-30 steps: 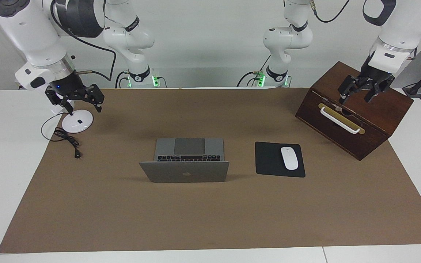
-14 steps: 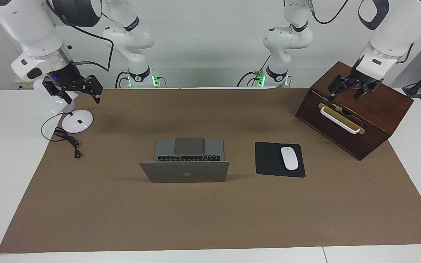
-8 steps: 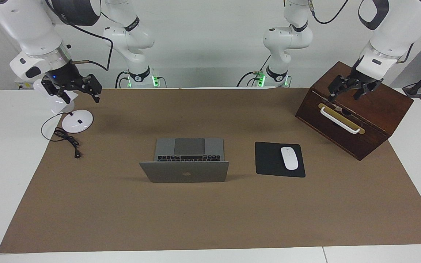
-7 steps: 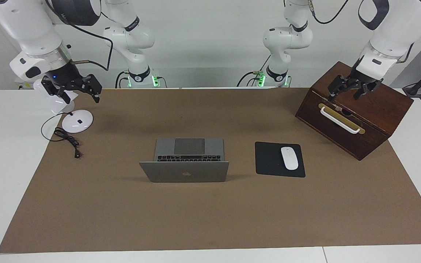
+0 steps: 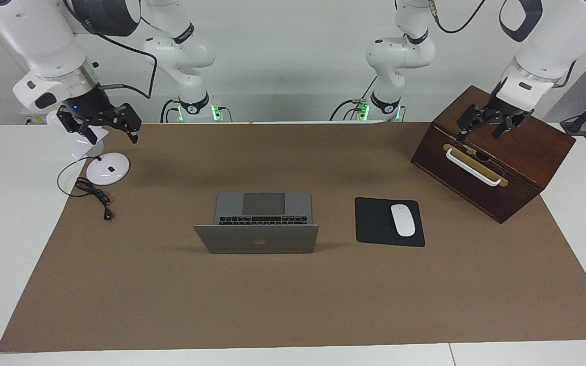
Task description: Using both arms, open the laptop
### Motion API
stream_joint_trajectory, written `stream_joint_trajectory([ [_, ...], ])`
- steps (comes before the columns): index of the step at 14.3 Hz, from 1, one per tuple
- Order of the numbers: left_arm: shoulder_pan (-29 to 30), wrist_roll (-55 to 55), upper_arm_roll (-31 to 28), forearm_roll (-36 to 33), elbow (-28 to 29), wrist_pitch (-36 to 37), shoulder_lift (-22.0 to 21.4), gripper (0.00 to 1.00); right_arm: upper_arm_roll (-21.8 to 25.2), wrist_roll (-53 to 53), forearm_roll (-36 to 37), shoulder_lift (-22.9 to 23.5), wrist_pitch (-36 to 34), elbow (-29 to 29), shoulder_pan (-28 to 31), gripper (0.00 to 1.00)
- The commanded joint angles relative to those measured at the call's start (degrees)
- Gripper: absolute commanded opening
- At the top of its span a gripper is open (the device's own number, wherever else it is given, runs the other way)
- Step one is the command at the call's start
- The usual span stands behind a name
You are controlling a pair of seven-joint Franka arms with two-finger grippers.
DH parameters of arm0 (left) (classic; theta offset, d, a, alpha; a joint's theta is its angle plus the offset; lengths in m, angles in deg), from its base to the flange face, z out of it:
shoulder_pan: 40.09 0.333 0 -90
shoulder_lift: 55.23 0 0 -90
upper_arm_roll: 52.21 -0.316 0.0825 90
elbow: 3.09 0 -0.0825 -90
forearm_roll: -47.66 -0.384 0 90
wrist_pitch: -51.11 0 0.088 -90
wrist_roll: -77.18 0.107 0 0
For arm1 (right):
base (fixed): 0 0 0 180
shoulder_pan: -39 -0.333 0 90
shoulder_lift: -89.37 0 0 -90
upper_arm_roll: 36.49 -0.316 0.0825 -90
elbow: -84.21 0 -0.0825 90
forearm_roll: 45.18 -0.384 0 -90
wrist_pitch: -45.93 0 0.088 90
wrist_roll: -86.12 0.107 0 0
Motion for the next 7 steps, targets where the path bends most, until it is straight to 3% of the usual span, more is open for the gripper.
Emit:
stream_joint_trajectory([
  [1,-0.3,0.6,-0.3,-0.6,0.1,0.8,-0.4,1.0,-0.3,0.8,1.6,-0.5,-1.0,-0.2,0.2,0.95],
  [7,-0.3,0.6,-0.3,-0.6,0.1,0.6,-0.4,1.0,-0.4,0.9,1.9,-0.6,-0.9,-0.3,0.4,0.95],
])
